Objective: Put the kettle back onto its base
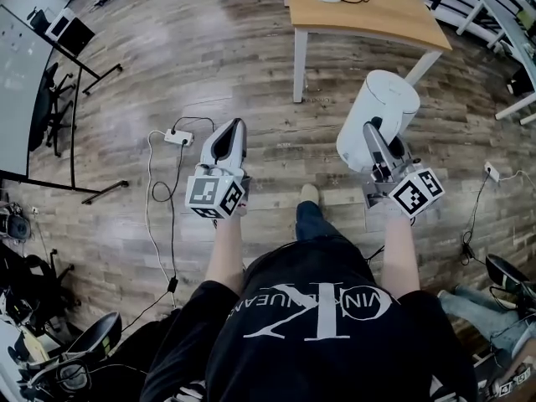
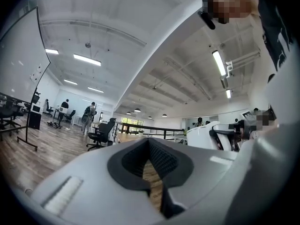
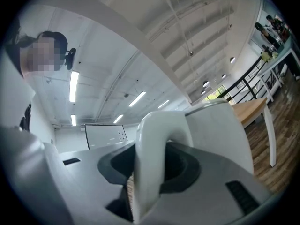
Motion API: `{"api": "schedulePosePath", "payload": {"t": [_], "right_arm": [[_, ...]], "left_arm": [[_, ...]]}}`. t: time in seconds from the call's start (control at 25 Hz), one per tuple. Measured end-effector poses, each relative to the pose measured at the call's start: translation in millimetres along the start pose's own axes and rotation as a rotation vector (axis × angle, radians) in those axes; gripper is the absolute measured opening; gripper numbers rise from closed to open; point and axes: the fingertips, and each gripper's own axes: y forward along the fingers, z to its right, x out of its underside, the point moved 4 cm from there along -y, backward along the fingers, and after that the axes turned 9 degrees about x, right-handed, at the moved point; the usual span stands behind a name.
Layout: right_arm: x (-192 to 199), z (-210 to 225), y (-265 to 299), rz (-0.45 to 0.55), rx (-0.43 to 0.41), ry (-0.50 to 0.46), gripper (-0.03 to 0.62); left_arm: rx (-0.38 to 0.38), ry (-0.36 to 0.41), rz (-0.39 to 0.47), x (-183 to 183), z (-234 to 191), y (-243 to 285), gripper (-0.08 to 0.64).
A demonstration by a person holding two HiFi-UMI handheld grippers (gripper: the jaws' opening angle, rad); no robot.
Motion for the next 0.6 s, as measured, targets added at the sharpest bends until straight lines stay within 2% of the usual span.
{"api": "schedulePosePath", "payload": {"t": [0.24, 0.44, 0.6], "right_arm": [[-15, 32, 52, -0.022, -0.023, -0.003, 0.141], [-33, 81, 112, -0.039, -0.047, 0.017, 0.141], [-36, 87, 122, -0.045, -0.079, 0.014, 0.141]], "left_arm": [[-0.022, -0.001, -0.012, -4, -29, 50, 0.011], [-0.046, -0.015, -0.021, -1, -60, 120, 0.011], [-0.046, -0.009, -0.015, 0, -63, 138, 0.011]]}}
